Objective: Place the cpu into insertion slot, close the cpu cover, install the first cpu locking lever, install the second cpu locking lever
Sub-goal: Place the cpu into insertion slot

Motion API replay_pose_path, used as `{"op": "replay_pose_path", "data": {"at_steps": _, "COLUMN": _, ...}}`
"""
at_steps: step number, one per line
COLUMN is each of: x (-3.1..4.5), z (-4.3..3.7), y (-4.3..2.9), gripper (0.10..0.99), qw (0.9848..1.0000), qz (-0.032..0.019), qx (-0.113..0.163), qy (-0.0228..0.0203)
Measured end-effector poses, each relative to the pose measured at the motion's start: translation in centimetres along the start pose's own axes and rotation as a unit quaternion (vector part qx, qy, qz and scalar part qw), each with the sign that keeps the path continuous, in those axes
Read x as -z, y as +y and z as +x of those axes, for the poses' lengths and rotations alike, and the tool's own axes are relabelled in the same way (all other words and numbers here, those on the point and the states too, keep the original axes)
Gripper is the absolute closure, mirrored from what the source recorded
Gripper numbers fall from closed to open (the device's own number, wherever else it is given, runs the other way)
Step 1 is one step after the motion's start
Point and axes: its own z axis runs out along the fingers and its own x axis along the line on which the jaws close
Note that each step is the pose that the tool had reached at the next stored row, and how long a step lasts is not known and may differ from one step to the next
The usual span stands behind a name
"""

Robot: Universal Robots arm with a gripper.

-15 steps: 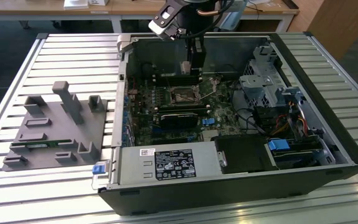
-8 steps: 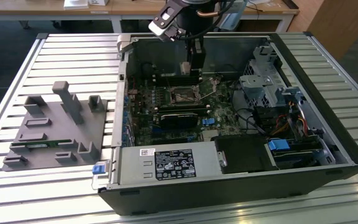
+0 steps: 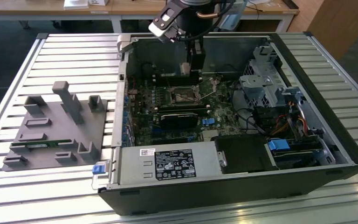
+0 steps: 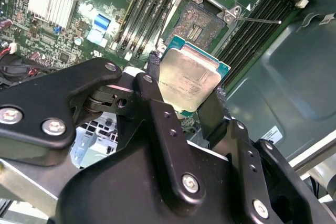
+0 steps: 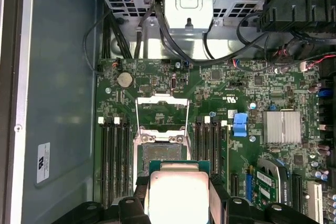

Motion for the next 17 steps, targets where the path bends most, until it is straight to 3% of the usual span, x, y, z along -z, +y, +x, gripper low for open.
{"op": "replay_pose_path", "data": {"at_steps": 17, "x": -0.54, "z": -0.01, "y": -0.04, "gripper": 0.549, "qw": 1.0000, "qz": 0.0022, "qx": 0.000, "qy": -0.0001}}
